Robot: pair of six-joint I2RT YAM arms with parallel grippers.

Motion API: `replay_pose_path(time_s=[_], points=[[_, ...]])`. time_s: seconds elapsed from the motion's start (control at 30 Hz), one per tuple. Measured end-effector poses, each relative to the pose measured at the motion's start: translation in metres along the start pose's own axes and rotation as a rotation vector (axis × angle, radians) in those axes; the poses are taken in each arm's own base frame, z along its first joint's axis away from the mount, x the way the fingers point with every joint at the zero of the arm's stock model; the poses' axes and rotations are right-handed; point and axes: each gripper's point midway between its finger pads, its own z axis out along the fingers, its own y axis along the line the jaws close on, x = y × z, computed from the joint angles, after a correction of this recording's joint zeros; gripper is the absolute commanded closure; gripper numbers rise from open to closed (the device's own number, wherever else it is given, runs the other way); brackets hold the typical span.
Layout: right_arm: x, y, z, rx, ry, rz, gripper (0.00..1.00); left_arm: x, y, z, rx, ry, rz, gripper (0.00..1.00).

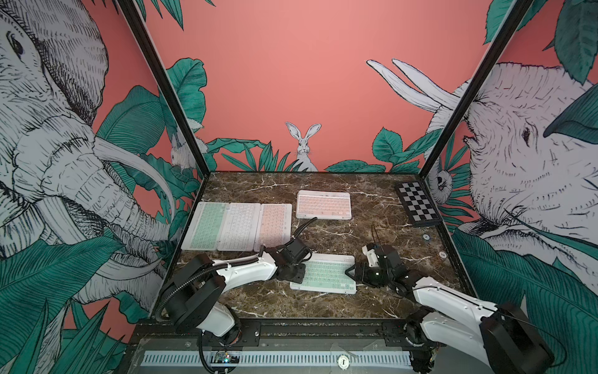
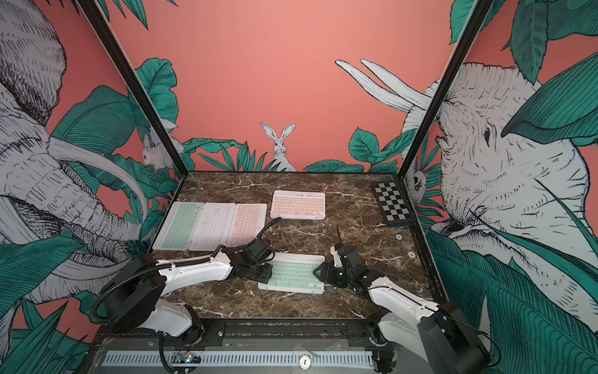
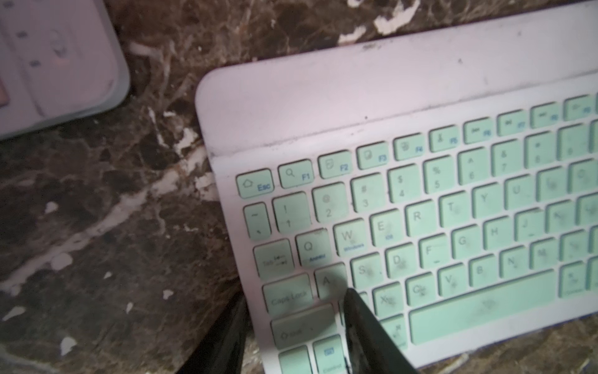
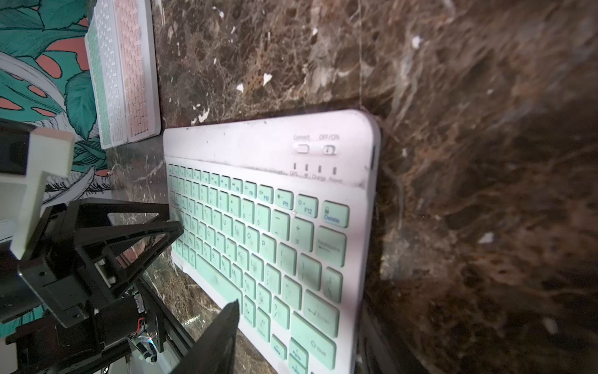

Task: Stack the numeric keypads
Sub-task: Pick up the numeric keypad from the center of the board.

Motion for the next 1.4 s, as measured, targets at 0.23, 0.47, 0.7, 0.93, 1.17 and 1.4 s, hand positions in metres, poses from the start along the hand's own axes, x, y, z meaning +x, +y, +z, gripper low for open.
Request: replay_pose_path(time_s=[0.23,0.47,0.7,0.93,1.17,1.4], points=[[0.003,0.0,0.001,-0.003,0.019,0.015,0.44,0.0,0.0,0.0,-0.004,-0.002,0.003,0.5],[0.002,0.003,-0.002,-0.016,0.014,0.028,0.44,0.0,0.0,0.0,-0.004,-0.002,0.022,0.5],[0.0,0.011,-0.01,-0.041,-0.001,0.01,0.45,0.0,0.0,0.0,-0.005,-0.002,0.039,0.5],[0.003,0.016,-0.015,-0.05,0.02,-0.011,0.45,0.0,0.0,0.0,-0.004,-0.001,0.059,0.5],[0.011,0.016,-0.017,-0.05,0.055,-0.019,0.46,0.001,-0.001,0.0,-0.002,0.0,0.09,0.5],[0.012,0.017,-0.018,-0.056,0.06,-0.021,0.47,0.002,-0.001,0.0,0.01,-0.013,0.112,0.5]])
